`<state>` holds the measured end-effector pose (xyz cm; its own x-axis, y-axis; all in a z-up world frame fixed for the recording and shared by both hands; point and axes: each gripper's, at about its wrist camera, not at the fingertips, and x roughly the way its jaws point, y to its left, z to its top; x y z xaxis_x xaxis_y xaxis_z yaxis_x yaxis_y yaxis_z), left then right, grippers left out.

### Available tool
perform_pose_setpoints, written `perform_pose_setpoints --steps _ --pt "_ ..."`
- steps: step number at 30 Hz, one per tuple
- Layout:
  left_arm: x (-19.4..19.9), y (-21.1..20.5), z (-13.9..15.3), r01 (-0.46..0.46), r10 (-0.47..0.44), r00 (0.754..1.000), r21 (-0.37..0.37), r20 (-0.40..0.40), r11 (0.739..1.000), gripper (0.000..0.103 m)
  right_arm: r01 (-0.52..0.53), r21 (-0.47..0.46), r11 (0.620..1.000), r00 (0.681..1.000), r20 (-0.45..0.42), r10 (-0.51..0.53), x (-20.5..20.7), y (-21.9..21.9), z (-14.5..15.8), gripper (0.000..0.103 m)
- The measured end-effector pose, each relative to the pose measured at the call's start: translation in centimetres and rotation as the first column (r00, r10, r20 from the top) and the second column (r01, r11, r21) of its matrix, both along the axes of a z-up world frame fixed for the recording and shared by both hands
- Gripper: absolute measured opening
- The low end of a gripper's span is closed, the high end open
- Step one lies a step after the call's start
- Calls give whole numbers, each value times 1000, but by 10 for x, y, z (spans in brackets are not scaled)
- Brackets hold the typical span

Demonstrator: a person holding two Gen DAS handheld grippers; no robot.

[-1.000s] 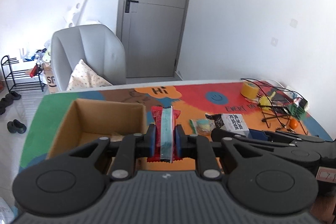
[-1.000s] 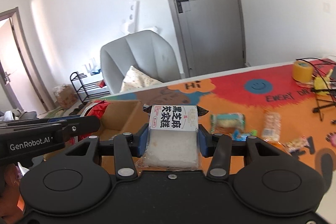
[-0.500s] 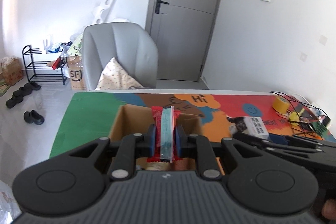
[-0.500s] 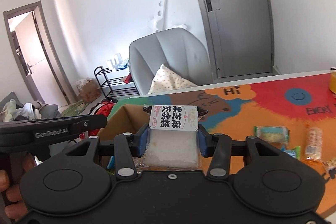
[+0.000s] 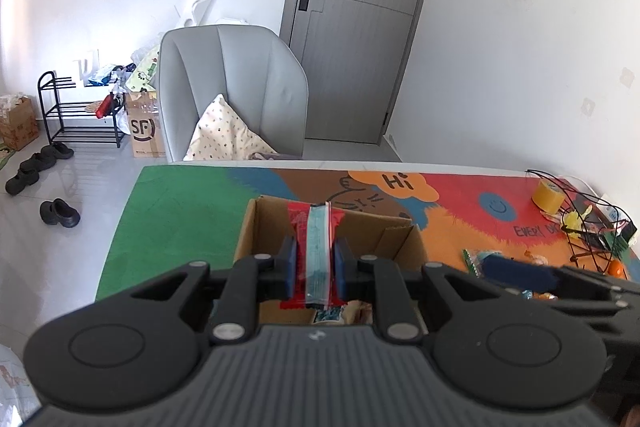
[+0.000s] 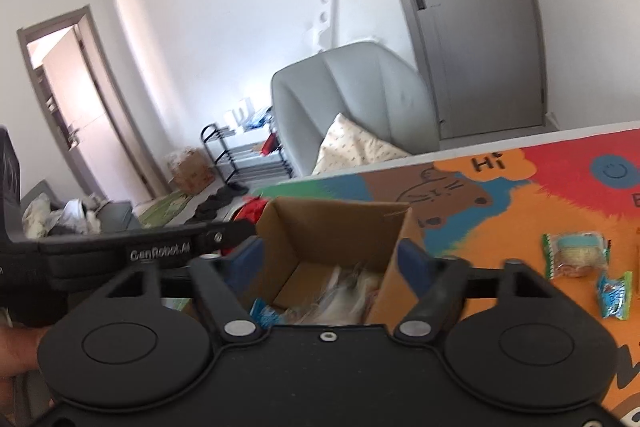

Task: Organize snacks
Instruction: 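Carry the red-striped bar with the left tool while the right tool carries the white square pack to the box, then open the left tool over the box while the right tool releases the white square pack inside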

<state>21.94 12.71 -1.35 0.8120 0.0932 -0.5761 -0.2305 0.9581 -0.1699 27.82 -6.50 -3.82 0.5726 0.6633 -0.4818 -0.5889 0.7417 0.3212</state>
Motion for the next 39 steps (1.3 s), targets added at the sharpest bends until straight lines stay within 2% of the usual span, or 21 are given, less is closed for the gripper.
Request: perform_pose_setpoints --steps 7,11,16,24,27,39 --pt "13 4 -7 -11 11 1000 -21 -13 1000 19 85 9 996 996 -32 -84 14 -21 -6 83" --pt "14 1 -5 -35 36 999 16 -7 999 34 112 11 994 993 -49 -112 18 -32 -10 85" --pt "9 -5 -3 -37 37 999 17 -1 999 48 124 14 992 991 -49 -124 16 -41 -12 88" --pt "-5 -22 -4 -42 42 999 13 -12 999 78 136 8 991 988 -69 -135 7 -62 -17 92" --pt "-8 -31 -4 -37 37 999 20 -18 999 84 148 10 989 986 -77 -147 4 -72 -18 95" --pt "-9 -92 -4 46 -45 999 49 -30 998 87 214 25 977 973 -95 -210 -5 -127 -24 100"
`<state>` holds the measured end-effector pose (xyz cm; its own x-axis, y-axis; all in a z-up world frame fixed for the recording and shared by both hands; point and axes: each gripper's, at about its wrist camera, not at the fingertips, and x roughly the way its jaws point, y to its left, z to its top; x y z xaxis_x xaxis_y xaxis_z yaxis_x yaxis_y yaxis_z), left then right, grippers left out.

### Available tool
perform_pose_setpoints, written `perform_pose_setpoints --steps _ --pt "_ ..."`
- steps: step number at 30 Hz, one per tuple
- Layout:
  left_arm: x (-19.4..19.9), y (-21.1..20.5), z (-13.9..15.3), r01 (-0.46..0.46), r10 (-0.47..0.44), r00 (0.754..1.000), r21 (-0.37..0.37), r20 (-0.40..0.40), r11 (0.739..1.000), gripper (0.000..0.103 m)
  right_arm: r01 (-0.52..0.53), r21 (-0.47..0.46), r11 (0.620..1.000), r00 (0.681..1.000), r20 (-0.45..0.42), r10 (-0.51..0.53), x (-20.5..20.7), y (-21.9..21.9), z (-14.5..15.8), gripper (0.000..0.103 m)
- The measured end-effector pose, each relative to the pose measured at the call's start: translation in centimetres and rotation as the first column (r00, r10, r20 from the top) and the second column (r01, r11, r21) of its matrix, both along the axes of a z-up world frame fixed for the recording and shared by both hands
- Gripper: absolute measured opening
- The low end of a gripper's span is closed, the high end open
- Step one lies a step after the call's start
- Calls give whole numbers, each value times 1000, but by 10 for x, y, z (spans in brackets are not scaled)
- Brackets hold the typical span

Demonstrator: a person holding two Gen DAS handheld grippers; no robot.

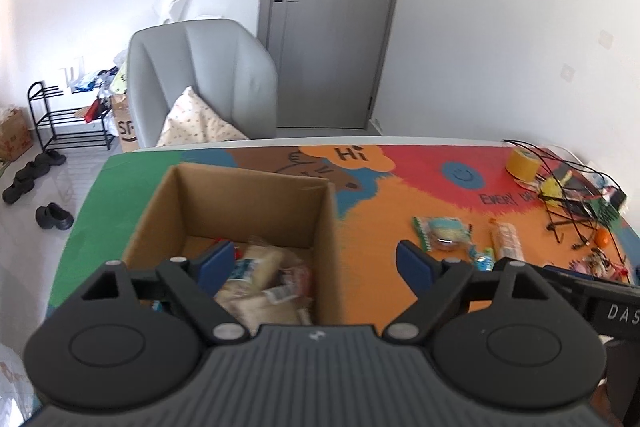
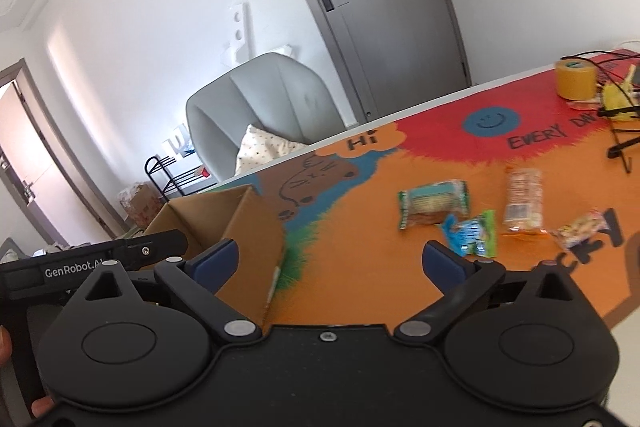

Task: Organize snacks
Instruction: 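Open the left tool over the box while the right tool releases the white square pack inside, then move both tools back over the remaining snacks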

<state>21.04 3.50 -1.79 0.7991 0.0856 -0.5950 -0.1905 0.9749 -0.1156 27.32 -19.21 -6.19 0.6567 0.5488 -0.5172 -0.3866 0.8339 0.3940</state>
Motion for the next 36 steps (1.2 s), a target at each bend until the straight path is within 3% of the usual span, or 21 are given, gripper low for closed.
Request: perform_pose_setpoints --steps 20,36 --pt "19 -81 -9 125 -125 992 11 -9 992 90 109 10 994 994 -32 -108 0 -76 -13 103" --pt "44 -123 -36 200 -200 977 -10 -69 980 90 177 0 984 980 -97 -176 5 -113 -40 103"
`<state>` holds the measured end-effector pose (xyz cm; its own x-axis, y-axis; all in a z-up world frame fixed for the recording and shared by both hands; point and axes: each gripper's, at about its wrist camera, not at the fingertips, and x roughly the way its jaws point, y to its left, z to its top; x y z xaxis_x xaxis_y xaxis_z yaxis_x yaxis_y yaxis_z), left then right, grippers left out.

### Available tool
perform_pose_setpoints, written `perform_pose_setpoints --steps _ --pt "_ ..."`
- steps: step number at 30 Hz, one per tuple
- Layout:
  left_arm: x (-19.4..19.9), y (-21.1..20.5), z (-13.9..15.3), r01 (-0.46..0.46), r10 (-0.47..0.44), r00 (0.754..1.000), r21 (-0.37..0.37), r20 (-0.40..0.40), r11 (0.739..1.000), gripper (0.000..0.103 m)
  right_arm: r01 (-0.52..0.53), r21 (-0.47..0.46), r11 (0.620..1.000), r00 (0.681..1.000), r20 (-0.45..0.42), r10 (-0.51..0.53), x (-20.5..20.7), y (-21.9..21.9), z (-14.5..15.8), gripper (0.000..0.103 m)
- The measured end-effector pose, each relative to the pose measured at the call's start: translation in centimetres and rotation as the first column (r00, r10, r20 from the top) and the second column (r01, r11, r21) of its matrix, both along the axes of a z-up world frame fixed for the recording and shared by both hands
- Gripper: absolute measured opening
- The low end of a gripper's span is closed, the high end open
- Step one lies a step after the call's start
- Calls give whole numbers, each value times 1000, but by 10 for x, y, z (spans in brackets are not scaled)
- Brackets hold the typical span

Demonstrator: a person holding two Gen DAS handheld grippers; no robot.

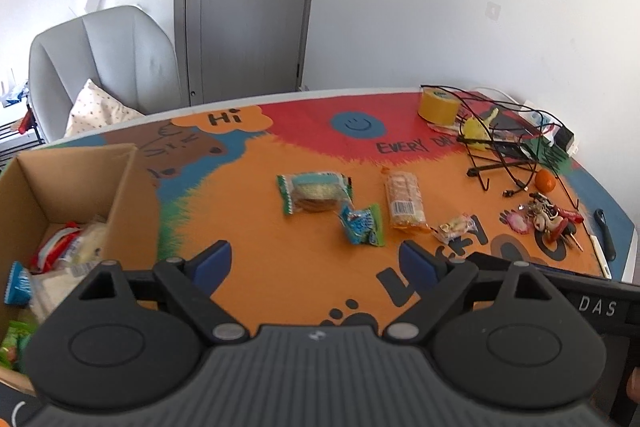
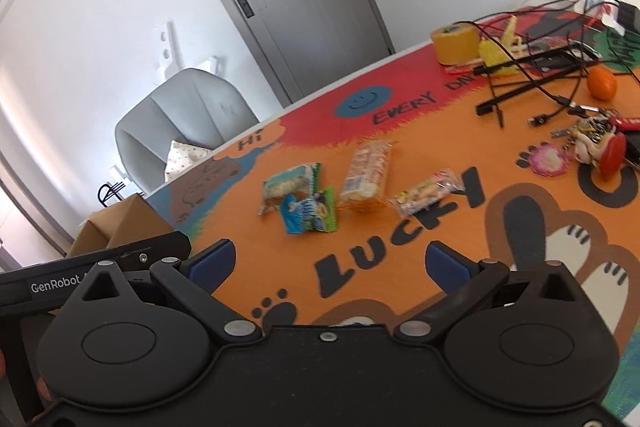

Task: Organize snacks
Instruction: 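Move both tools back over the remaining snacks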

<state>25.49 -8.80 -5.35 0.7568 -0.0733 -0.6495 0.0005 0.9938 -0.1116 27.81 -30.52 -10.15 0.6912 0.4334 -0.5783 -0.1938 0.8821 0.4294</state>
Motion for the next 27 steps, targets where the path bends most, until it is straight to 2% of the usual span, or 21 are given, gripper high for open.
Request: perform_pose_setpoints --steps 18,27 --pt "37 -19 -32 17 -19 999 -37 -45 999 90 101 -13 995 995 -20 -101 18 -36 -19 102" --pt "69 -26 -45 -4 3 1000 -63 -28 998 87 102 10 995 994 -38 -101 43 -36 -29 88"
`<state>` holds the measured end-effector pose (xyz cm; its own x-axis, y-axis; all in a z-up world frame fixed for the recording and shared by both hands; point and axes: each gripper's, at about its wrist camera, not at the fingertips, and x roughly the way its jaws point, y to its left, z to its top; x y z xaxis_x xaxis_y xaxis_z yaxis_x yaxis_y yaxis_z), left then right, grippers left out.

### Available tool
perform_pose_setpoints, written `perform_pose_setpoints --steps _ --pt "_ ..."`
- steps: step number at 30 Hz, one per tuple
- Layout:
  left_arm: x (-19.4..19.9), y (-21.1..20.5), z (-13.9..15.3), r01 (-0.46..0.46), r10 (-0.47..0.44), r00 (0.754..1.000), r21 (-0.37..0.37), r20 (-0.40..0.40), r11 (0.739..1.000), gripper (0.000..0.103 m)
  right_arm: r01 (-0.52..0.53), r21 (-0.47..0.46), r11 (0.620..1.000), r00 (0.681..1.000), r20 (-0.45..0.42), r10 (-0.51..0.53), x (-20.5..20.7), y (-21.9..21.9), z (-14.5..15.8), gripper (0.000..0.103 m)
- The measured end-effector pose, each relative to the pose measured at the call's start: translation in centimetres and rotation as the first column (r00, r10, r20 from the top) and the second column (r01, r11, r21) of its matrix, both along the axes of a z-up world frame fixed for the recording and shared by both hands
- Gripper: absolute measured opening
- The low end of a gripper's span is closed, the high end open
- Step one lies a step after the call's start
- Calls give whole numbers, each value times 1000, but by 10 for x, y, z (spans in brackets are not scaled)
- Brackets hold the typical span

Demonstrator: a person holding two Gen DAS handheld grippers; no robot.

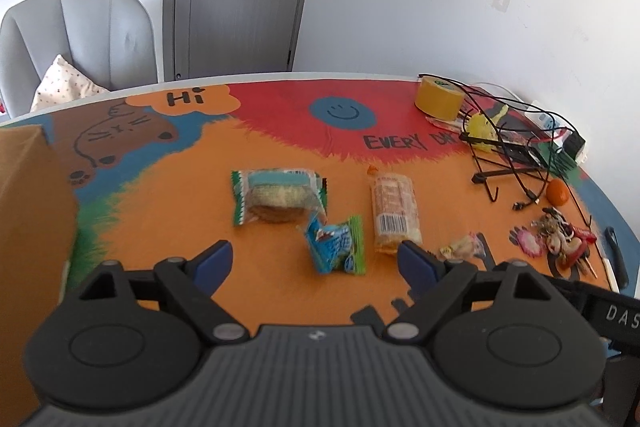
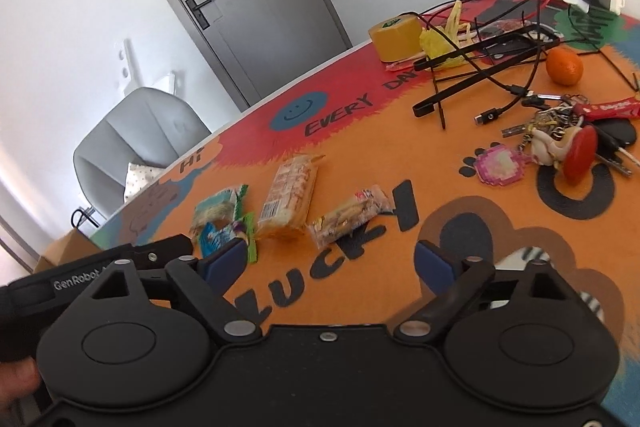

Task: Organize snacks
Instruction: 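Move both tools back over the remaining snacks, then grasp the blue wrapper with the left tool while the right tool grasps the small cookie pack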

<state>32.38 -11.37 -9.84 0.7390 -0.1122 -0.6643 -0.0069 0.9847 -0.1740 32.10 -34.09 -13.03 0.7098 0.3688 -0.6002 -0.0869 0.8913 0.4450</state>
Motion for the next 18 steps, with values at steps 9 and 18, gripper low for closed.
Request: perform_pose_setpoints --steps 9,18 --pt "37 -9 -29 21 -22 998 -10 -64 1000 66 33 15 999 998 -45 -32 38 8 -19 66" --pt "49 -12 -40 32 -32 998 7 -60 999 54 32 -24 999 998 -46 -33 54 22 -24 67"
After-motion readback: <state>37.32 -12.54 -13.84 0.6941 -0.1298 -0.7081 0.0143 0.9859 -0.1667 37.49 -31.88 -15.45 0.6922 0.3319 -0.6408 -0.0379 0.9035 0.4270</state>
